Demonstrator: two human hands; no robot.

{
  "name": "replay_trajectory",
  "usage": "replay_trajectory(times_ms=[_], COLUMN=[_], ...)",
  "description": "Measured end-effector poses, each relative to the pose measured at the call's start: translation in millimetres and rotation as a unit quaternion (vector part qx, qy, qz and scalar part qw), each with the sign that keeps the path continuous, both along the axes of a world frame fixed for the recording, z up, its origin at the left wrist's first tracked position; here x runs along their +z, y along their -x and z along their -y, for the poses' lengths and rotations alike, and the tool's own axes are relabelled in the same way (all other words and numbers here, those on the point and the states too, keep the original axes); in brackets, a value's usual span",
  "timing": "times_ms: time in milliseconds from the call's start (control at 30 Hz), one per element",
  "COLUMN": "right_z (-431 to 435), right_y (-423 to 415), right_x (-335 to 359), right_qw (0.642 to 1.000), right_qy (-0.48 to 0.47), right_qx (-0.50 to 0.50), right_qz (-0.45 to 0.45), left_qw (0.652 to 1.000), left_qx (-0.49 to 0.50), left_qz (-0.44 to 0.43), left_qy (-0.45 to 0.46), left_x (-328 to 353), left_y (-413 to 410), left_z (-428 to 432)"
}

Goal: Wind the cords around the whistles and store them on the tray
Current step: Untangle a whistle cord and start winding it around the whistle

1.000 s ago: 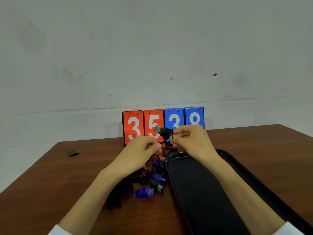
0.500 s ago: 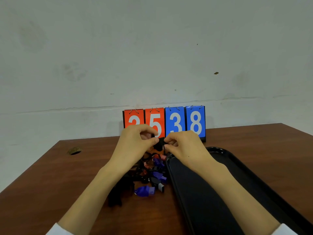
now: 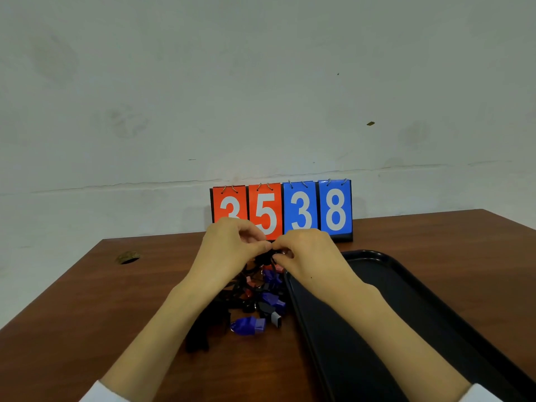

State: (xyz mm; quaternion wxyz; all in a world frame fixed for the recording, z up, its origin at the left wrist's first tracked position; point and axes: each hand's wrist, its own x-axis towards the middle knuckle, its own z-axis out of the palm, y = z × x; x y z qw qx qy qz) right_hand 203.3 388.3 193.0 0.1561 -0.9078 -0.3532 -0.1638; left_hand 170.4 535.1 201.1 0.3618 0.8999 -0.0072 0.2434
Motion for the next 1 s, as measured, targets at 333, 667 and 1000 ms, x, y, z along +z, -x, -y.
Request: replay_trajectory(times_ms=[333,667,1000], right_z=[-7.7,-12.2,-11.7], right_y=[0.8,3.6,2.1], right_x=[-7.2,-16.2,-16.3], right_qw=[1.000,0.999,0.998], right_qy=[0.004,0.023,0.060], right_qx=[-0.022,-0.023,0.014], right_qz=[0.007,-0.005,-0.028], left_qw=[0.997,0.988,0.924], left_qx=[0.066,0.094,-0.016], left_qz=[0.025,0.018,-0.303], left_qy=[-0.035,-0.123,0.231], left_x=[-13.5,-29.6,-23.6], left_y=[-4.0,-5.6,-18.2], left_z=[6.6,15.0,-13.0])
